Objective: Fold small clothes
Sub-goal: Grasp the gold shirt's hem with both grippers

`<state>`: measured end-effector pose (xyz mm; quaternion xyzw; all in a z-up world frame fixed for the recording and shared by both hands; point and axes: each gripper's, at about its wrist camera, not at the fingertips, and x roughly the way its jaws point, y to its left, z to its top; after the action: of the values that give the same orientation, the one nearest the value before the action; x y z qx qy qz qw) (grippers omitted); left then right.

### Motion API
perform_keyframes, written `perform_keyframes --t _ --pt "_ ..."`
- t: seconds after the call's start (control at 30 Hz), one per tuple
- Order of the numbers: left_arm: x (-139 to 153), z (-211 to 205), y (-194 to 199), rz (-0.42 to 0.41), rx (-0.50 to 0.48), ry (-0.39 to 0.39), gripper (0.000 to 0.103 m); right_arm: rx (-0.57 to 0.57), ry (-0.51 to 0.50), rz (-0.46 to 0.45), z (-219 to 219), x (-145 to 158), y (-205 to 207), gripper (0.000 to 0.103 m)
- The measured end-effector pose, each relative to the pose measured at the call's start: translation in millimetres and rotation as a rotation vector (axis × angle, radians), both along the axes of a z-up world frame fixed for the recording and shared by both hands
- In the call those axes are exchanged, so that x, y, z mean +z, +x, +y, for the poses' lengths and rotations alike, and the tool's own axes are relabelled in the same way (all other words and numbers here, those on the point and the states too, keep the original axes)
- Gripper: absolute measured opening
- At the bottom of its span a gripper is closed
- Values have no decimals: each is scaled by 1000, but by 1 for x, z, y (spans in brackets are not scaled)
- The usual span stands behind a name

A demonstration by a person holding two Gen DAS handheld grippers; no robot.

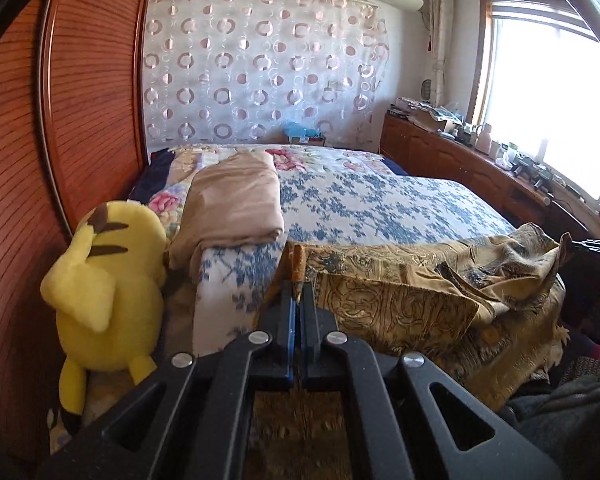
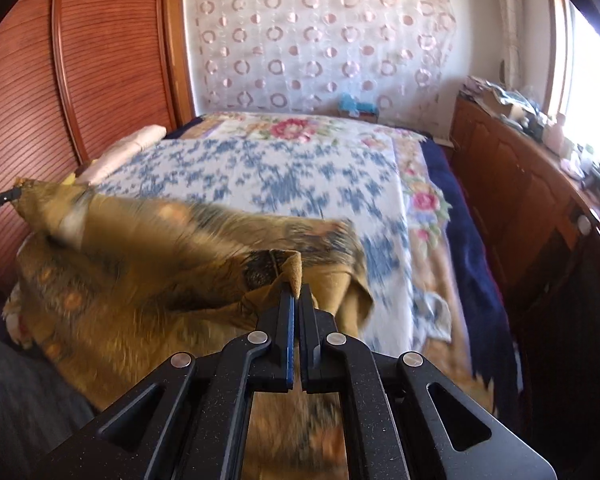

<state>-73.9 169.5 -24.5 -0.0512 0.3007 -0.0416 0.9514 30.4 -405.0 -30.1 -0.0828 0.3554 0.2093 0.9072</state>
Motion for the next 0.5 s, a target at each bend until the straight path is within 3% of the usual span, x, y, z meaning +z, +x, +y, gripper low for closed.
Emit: perform_keyframes --t 0.2,0.37,0.4,0.47,0.5 --pt "-14 -6 -9 68 20 22 4 11 -61 46 0 -11 -17 0" --pt "-5 3 -3 52 27 30 42 -5 -76 28 -3 -7 -11 4" --pt "-2 3 0 48 23 39 44 -6 -82 10 -3 -3 -11 9" --pt "4 2 11 35 17 50 51 -10 -80 -21 -4 5 -8 36" --pt "6 2 17 30 13 50 52 -17 -76 -33 -5 8 -4 44"
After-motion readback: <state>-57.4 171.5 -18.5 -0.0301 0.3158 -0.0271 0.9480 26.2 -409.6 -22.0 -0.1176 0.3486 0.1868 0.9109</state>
